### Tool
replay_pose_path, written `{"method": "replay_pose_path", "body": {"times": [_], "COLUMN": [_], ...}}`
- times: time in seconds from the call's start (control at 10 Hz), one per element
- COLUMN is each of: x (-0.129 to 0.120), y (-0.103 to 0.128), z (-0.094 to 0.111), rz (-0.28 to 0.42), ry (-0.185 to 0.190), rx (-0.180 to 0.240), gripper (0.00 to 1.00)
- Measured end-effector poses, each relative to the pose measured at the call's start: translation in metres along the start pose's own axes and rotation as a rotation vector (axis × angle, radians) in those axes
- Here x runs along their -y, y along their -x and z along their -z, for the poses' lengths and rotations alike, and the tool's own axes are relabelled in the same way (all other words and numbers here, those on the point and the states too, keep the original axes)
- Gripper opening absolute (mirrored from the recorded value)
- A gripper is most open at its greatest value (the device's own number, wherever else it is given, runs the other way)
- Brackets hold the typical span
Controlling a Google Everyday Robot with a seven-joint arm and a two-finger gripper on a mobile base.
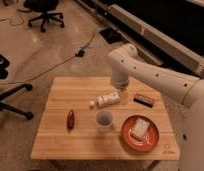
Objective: Stand the bottle upright
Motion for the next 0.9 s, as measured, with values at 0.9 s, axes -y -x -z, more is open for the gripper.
{"method": "replay_pose_path", "body": {"times": [0.9], "x": [-0.030], "y": [-0.019], "z": [-0.019], "rz": [0.012], "ry": [0.021], "rx": [0.012], "gripper": [0.80]}}
